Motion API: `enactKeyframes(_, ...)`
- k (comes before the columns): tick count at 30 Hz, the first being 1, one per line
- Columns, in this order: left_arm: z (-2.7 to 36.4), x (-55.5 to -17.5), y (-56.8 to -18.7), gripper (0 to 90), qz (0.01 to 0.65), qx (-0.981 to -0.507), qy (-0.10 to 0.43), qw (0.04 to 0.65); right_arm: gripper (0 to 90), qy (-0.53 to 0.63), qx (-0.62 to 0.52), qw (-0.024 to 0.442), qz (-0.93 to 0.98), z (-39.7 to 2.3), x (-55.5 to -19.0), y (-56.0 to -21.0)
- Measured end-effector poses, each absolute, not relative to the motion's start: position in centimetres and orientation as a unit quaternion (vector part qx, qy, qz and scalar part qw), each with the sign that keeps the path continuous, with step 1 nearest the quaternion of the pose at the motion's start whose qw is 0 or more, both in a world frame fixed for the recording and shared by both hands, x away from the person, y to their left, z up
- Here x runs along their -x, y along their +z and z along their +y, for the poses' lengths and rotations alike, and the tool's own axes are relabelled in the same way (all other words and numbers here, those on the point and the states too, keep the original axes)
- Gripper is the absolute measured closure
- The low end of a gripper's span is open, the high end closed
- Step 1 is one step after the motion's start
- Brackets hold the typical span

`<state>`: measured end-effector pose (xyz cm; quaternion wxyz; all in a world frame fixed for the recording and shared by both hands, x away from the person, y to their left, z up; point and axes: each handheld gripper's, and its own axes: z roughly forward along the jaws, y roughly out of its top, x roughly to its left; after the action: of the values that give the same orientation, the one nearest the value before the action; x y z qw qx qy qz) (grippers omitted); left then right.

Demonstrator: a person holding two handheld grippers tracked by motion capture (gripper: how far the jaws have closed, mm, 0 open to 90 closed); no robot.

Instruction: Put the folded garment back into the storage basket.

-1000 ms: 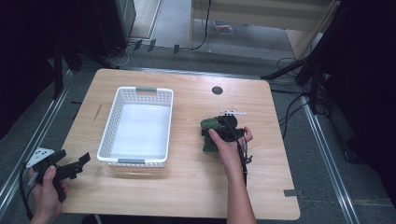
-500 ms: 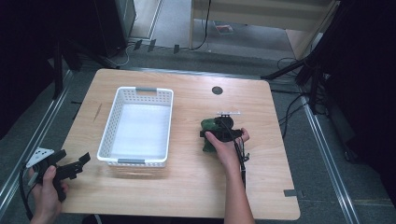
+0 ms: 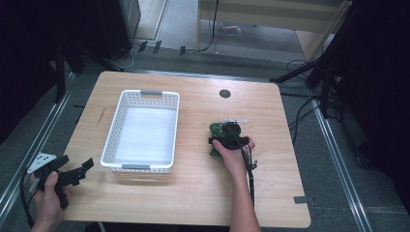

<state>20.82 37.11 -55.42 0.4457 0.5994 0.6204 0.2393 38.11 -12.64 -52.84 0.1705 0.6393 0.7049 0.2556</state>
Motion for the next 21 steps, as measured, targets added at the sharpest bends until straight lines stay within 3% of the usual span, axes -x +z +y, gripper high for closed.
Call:
enactKeyframes(8,37.1,-20.8,-55.4,0.0,0.621,-0.601,0.238,0.444,13.8,0.267,-0.64,0.159,0.703,-13.1,-38.1,-53.0)
enactKeyframes(16,37.1,-20.9,-55.4,0.0,0.621,-0.6,0.236,0.445,24.4,0.293,-0.647,0.174,0.682,-13.4,-37.6,-52.5)
enactKeyframes(21,37.1,-20.9,-55.4,0.0,0.622,-0.601,0.236,0.444,26.3,0.306,-0.642,0.181,0.679,-13.3,-37.0,-52.0)
